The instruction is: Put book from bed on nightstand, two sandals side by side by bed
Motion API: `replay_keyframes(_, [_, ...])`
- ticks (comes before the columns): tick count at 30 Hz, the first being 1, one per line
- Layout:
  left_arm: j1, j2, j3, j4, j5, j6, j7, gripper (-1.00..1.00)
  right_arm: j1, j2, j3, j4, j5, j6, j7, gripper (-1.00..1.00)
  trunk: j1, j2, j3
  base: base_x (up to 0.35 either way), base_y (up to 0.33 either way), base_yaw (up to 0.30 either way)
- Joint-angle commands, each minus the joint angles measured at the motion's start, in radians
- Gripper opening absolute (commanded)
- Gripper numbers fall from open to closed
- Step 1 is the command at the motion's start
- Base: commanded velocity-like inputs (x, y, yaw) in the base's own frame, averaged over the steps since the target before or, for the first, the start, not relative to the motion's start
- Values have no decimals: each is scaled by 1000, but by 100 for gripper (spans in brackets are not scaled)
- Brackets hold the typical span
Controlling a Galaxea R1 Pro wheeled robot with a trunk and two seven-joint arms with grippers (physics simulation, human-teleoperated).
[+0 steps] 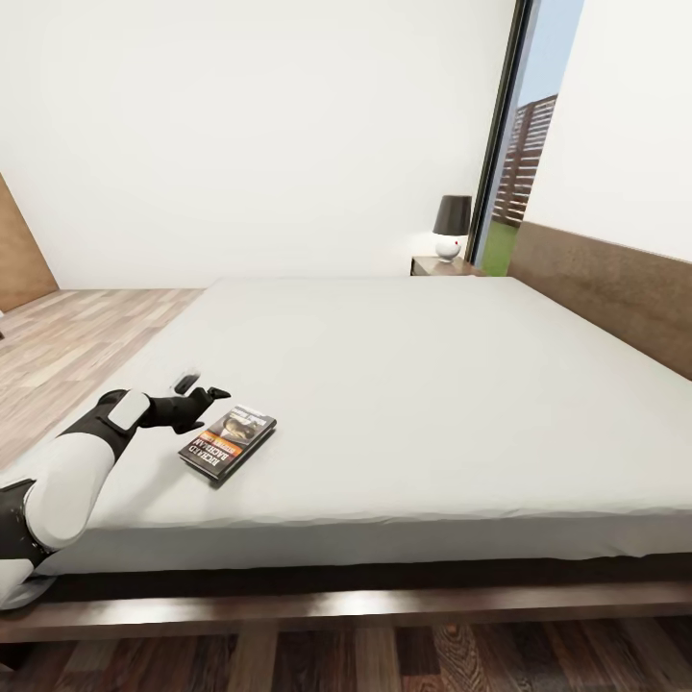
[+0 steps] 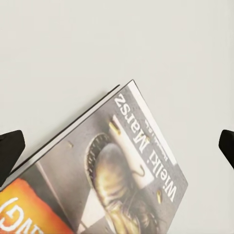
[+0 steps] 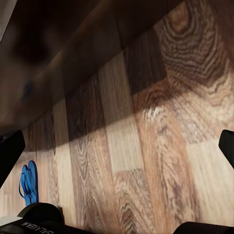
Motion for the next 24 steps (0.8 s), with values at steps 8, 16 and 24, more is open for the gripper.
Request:
replay_keyframes(8, [1,-5,6,1,-5,5,-3,100,-1,0,8,3,-5,-9,3,100,0,0,-1,0,0,0])
replay_keyframes(16, [7,-5,6,1,-5,3,-2,100,-1,0,8,3,-4,-9,3,100,0,0,-1,0,0,0])
replay_keyframes(24, [12,-1,6,1,-5,2,-3,100,-1,0,8,3,-4,-9,3,100,0,0,-1,0,0,0])
